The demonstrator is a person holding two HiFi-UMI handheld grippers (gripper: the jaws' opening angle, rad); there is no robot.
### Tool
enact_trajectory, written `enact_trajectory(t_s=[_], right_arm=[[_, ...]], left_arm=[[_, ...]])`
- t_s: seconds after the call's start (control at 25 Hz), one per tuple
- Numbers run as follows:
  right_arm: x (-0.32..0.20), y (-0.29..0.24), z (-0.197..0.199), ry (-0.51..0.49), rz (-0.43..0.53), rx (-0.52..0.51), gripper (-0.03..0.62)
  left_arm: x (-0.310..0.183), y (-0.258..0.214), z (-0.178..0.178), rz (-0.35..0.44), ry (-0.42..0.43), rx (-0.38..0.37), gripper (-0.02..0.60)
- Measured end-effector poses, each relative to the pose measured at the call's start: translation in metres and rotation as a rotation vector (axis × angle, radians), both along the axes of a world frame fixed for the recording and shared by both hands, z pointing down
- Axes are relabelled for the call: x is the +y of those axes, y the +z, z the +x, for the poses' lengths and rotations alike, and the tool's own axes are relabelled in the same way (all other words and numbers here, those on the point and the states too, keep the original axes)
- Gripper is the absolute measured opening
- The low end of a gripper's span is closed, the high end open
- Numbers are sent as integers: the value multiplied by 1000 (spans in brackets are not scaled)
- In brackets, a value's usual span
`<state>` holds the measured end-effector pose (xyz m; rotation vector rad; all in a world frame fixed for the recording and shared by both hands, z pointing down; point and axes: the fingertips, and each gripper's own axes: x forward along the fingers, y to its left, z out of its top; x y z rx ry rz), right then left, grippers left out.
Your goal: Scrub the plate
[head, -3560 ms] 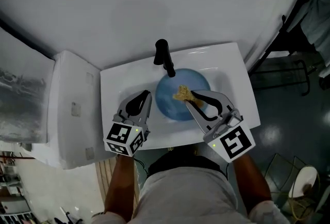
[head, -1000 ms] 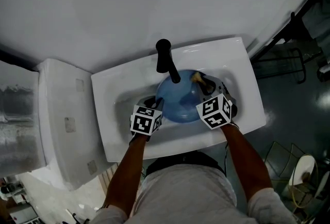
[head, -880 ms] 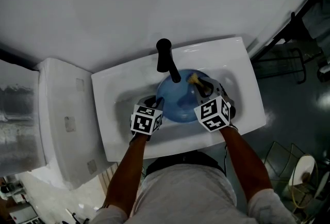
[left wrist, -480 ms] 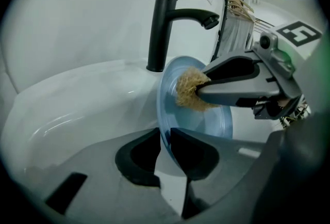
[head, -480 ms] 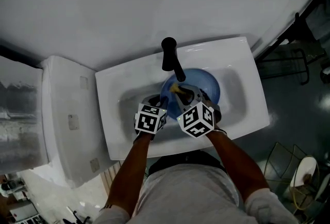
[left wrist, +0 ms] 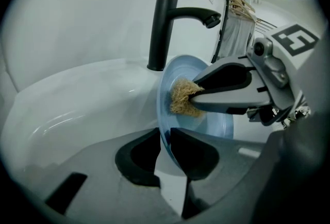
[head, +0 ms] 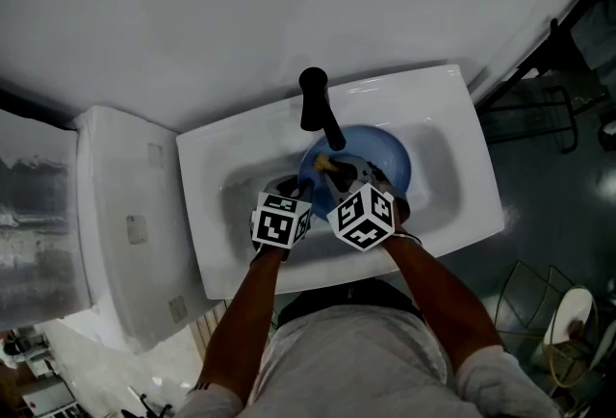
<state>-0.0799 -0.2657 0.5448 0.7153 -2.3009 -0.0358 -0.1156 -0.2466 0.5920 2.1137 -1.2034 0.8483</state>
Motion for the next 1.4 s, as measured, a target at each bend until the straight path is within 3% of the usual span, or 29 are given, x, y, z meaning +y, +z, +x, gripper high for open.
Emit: enact_trajectory(t_s=[0.56, 0.76, 0.92, 1.4], right_arm=[[-19, 8, 99, 108, 17, 154, 63], [-18, 10, 118, 116, 17, 195, 63], [-5, 3, 103, 67, 23, 186, 63], [45, 29, 7, -232, -26, 219, 63]], left_arm=[[1, -2, 1, 2, -7, 1, 74], [2, -3, 1, 2, -11, -1, 72], [3, -1, 0, -8, -21, -3, 72], [3, -1, 0, -9, -24, 3, 72]])
